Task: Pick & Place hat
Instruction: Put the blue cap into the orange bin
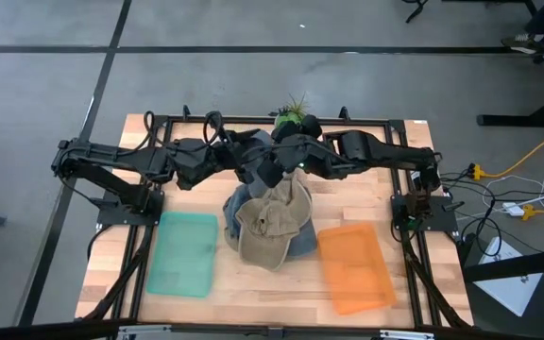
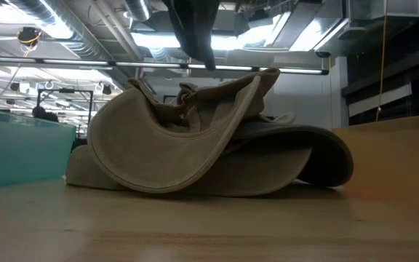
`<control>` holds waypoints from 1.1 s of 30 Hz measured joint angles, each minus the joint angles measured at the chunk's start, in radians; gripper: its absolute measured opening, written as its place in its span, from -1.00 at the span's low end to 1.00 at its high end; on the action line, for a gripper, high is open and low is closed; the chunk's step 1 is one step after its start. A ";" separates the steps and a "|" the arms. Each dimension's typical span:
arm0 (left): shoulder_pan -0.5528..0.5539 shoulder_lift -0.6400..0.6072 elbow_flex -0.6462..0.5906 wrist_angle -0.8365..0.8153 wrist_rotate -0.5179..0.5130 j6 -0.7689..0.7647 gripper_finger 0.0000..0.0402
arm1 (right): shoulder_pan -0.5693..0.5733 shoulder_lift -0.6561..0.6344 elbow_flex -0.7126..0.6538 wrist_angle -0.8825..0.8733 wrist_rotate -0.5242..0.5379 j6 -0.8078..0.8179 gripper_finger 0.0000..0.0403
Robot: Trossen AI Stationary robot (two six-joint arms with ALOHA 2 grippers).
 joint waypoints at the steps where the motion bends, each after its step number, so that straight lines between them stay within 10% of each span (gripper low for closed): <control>1: 0.000 0.000 0.000 0.000 0.000 0.000 -0.98 | -0.004 0.001 0.000 -0.002 -0.016 -0.002 0.37; 14: 0.000 0.000 0.000 -0.052 -0.065 -0.020 -0.97 | -0.004 0.002 0.000 -0.053 0.020 -0.125 -0.92; 33: -0.047 -0.012 0.000 -0.245 -0.042 -0.118 -0.13 | 0.045 -0.014 0.000 -0.303 0.141 -0.254 -0.96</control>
